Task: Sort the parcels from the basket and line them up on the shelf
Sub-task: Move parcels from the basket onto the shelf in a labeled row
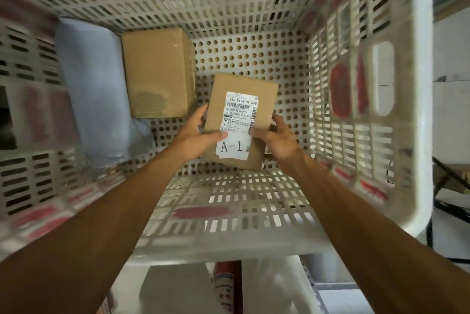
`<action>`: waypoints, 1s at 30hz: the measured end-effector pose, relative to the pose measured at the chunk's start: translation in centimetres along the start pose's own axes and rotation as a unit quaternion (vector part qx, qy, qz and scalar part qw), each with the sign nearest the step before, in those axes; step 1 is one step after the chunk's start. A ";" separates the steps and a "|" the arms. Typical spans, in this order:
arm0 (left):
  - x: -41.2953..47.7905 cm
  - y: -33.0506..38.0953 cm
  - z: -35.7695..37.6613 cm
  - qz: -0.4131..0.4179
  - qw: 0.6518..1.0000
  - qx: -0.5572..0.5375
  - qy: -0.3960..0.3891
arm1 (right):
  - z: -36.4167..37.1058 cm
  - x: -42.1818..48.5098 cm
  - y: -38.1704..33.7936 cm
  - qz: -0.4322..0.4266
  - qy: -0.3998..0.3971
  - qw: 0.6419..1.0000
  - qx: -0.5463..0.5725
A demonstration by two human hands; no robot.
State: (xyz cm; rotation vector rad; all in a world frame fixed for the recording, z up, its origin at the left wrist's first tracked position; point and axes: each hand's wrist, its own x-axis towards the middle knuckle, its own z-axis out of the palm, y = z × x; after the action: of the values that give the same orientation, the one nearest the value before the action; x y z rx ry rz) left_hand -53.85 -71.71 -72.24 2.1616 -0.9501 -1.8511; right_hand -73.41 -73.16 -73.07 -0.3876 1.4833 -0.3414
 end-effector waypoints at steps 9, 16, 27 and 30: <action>-7.6 3.6 -3.9 0.025 0.999 0.017 -0.023 | 1.1 -7.7 -2.4 -0.077 -0.006 0.996 0.034; -15.7 10.4 -6.5 0.147 0.988 0.037 -0.027 | 1.6 -17.2 -7.4 -0.196 0.073 0.978 0.007; -31.8 21.2 -13.1 0.400 0.914 0.062 0.009 | 3.7 -35.4 -17.5 -0.444 0.141 0.885 0.030; -36.5 22.8 -16.0 0.466 0.881 0.063 0.042 | 5.4 -40.0 -20.3 -0.497 0.130 0.858 0.020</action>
State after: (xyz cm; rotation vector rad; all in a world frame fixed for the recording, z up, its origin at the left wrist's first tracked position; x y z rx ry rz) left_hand -48.97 -74.61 -26.68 1.3585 -1.7089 -1.2099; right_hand -70.12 -73.03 -27.98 -1.1081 1.4234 -1.2859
